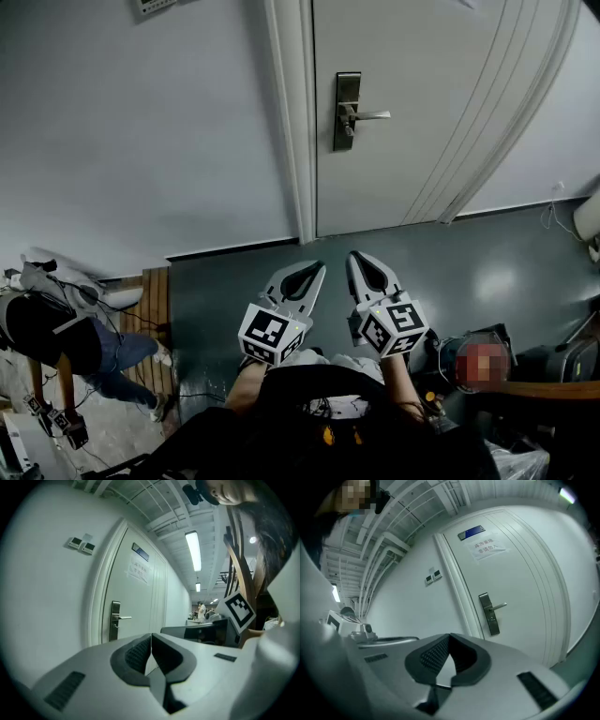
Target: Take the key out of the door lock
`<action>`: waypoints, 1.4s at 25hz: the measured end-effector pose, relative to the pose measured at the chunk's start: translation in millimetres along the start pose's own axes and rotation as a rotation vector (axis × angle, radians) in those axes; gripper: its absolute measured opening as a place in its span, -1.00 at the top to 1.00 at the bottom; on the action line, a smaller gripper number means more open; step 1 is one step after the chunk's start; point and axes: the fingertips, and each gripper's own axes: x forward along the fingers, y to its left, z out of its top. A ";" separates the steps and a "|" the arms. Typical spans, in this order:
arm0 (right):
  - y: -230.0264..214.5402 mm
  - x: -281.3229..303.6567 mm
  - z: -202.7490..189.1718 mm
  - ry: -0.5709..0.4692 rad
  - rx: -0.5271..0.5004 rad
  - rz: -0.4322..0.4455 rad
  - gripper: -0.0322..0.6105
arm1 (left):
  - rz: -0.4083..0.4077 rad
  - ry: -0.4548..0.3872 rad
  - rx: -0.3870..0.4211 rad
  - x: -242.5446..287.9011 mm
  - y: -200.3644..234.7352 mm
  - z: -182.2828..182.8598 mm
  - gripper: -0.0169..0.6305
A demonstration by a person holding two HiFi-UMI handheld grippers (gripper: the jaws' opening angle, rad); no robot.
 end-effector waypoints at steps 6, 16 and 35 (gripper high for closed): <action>5.1 6.2 -2.2 -0.021 0.025 -0.017 0.89 | -0.014 0.004 -0.007 -5.9 9.5 -5.1 0.92; -4.5 28.7 4.9 -0.026 -0.007 0.004 0.88 | 0.011 0.010 -0.034 6.4 30.4 -12.0 0.92; -120.3 177.5 41.4 0.014 0.050 0.081 0.88 | 0.088 0.030 -0.025 156.8 138.4 9.5 0.92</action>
